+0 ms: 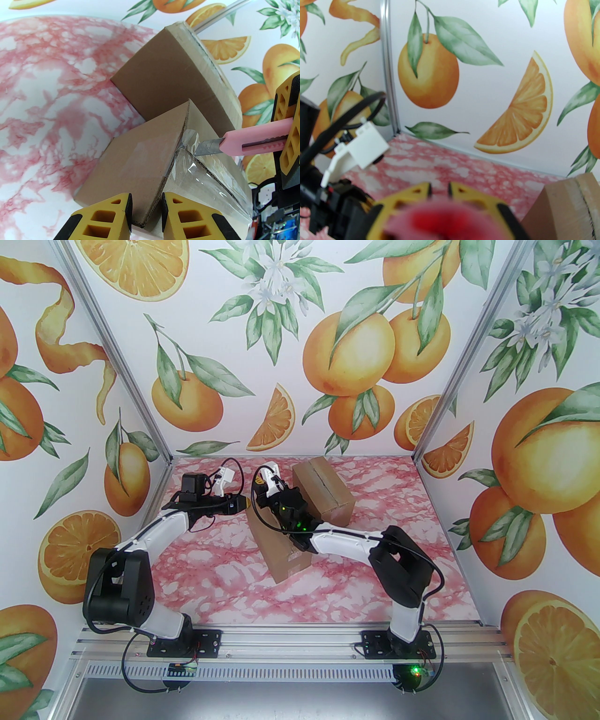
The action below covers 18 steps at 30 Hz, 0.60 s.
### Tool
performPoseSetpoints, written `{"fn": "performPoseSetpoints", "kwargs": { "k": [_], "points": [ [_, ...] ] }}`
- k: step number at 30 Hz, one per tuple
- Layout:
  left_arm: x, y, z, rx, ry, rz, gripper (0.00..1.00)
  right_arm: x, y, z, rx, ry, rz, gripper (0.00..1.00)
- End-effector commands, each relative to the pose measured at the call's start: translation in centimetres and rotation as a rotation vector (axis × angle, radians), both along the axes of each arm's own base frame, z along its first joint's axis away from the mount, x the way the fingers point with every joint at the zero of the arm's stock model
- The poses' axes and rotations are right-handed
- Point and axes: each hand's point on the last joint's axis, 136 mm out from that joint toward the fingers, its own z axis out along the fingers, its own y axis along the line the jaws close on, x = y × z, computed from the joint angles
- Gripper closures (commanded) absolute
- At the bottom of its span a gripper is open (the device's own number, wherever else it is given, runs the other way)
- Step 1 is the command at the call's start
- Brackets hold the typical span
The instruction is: Unpack the express box
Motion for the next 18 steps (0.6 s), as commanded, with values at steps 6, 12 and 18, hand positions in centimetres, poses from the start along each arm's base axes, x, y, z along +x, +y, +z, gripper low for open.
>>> {"fn": "performPoseSetpoints", "kwargs": {
  "k": [6, 12, 18],
  "points": [
    [-0.5, 0.8, -2.8, 0.06, 0.085, 0.068, 0.74, -1.0, -0.9, 0.0, -0.012, 0.02, -0.018, 1.0],
    [-0.3, 0.9, -3.0, 0.065, 0.099, 0.093, 0.76, -1.5, -1.4, -0.3, -0.014, 0.043, -0.025, 1.0],
    [-0.1, 1.2, -2.8, 0.061, 0.108, 0.142, 0.77, -1.6, -1.9, -0.5, -0.01, 0.061, -0.039, 1.0]
  ]
}}
